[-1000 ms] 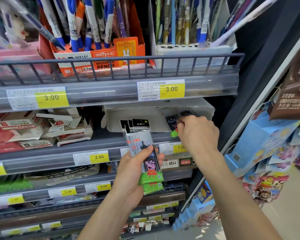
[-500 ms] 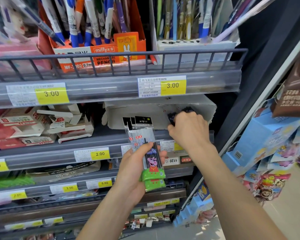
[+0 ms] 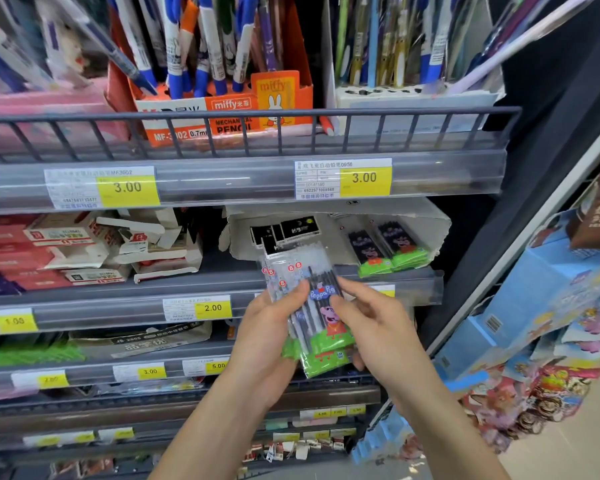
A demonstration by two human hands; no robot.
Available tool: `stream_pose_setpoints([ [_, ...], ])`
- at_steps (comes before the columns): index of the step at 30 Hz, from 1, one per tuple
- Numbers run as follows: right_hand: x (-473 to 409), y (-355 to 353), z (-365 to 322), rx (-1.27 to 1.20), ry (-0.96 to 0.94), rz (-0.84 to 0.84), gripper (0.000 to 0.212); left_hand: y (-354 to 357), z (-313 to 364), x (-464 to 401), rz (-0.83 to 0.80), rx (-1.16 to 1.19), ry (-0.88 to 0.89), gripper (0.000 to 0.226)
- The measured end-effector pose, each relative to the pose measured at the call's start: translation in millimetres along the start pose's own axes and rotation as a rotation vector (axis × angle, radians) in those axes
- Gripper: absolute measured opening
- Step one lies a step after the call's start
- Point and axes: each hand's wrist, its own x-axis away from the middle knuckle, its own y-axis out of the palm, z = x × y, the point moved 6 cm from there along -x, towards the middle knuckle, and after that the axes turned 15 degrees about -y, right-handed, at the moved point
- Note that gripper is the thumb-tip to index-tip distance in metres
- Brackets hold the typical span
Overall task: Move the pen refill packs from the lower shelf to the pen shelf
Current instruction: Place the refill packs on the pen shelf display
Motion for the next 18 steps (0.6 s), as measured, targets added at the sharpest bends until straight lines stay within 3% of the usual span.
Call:
stream_pose_setpoints([
  [2, 6.6, 2.9, 3.8, -0.085, 0.03, -0.009, 0.037, -0.4, 1.9, 0.4, 0.002, -0.019, 0.031, 0.034],
  [8, 3.9, -6.2, 11.0, -0.082, 0.094, 0.057, 0.034, -5.3, -1.6, -4.8, 0.09, 0.023, 0.012, 0.031],
  [11, 1.5, -8.3, 3.4, -0.073, 0.075, 0.043, 0.022, -7.6, 0.1, -3.1, 0.089, -0.005, 0.038, 0.025],
  [14, -10.3, -16.6, -4.7, -0.047, 0.051, 0.103, 0.029, -13.2, 1.8, -1.6, 0.12, -0.004, 0.043, 0.024],
  [18, -43.7, -28.3, -8.7, 0.091, 0.021, 0.261, 0.019, -18.9, 3.6, 0.5, 0.153, 0.036, 0.046, 0.021],
])
